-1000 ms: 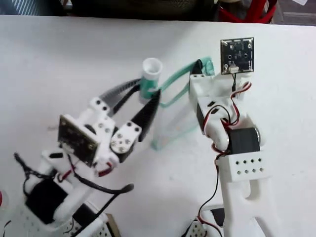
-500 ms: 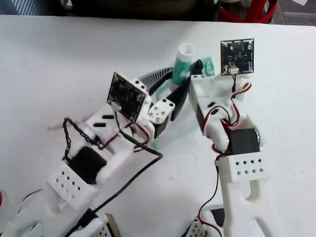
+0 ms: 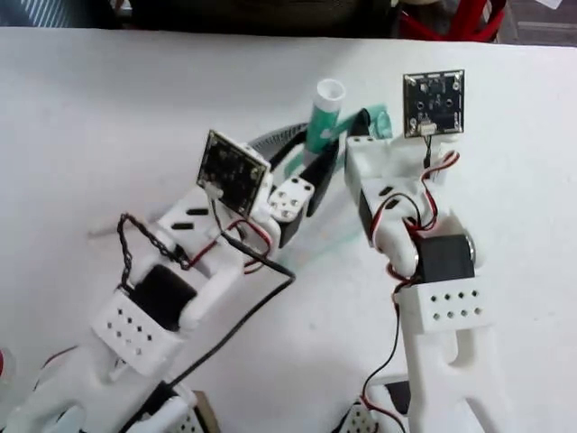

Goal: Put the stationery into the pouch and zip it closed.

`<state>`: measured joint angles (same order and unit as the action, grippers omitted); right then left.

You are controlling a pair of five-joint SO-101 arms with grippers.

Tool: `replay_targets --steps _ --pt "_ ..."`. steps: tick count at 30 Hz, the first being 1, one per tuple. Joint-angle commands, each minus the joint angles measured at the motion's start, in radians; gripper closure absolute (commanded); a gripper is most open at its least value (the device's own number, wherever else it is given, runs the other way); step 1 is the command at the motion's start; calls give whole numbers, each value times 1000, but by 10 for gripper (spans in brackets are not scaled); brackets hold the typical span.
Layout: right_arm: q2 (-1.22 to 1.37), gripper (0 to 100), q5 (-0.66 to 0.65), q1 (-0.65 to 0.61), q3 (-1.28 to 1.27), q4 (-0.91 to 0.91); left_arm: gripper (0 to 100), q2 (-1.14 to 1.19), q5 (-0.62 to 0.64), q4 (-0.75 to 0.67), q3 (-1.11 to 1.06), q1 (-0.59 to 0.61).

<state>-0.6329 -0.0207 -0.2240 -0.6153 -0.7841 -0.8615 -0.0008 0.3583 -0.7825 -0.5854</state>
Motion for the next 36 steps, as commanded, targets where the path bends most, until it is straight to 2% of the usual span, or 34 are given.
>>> replay_targets --steps 1,3,5,7,9,14,18,25,30,36 --pt "24 759 -14 -13 -110 -12 972 -7 6 -54 -28 10" --pt "24 759 -14 -13 -110 -12 948 -7 6 -54 -48 22" --pt "24 759 -14 -13 -110 -10 858 -8 29 -48 -57 41" --pt "24 759 -14 -13 -110 -10 784 -8 143 -28 -55 76" --pt "24 759 -14 -13 -110 -10 774 -8 216 28 -15 104" --pt "24 759 -14 -13 -110 -10 772 -22 219 255 140 151" --pt "24 759 -15 -13 -109 -10 771 -93 204 379 201 173" --pt "28 759 -15 -13 -109 -10 774 -260 -140 566 206 400" --pt "30 759 -15 -13 -110 -10 774 -226 -482 746 155 519" --pt "31 759 -15 -13 -110 -10 775 -113 -812 761 -2 687"
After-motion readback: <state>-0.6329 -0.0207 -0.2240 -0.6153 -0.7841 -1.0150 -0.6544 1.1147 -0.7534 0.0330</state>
